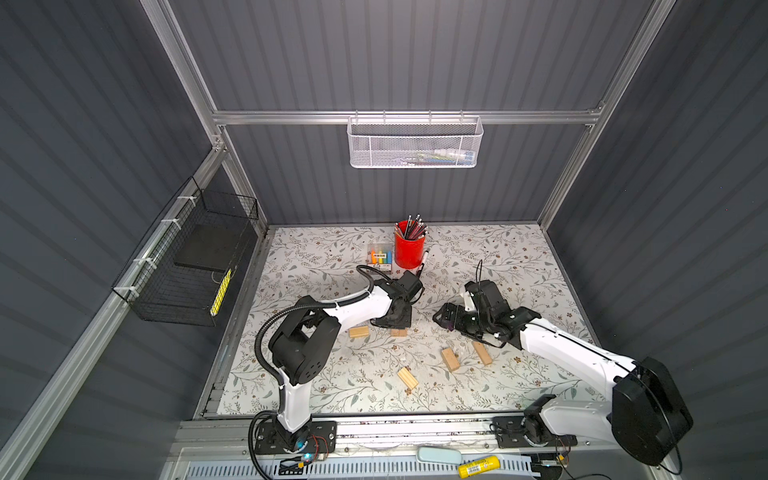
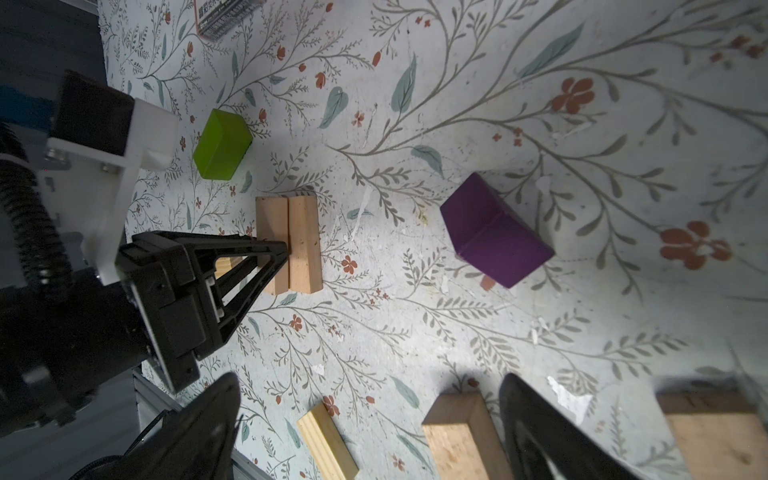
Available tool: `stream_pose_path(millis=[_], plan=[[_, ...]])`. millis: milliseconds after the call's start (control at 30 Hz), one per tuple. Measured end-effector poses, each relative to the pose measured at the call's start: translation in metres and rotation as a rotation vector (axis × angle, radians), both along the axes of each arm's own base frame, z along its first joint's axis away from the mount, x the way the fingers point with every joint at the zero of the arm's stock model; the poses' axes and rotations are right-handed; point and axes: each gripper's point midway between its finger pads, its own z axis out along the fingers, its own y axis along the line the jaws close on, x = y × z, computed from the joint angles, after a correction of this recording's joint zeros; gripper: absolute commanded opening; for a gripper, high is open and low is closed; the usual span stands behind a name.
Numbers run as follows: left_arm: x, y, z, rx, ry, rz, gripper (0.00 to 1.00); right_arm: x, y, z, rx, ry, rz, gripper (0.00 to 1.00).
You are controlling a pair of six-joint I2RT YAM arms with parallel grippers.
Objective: Build the wood block tower
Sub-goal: 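Stand the held block upright beside the standing blocks with the left gripper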
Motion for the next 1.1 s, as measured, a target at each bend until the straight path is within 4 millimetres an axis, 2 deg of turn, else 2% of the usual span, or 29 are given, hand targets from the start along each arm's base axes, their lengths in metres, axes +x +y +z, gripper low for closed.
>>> stream_pose_path(millis=[500, 1100], plan=[[0.0012, -0.0012, 0.0007, 0.002, 0.005, 0.01, 0.39, -0.0006, -0.0019, -0.0019, -0.002, 0.004, -0.004, 0.97], [0.0006, -0.0004, 0.0009, 0.001, 0.01, 0.032, 0.35, -0.0004, -0.0019, 0.0004, 0.002, -0.002, -0.004, 0.97]])
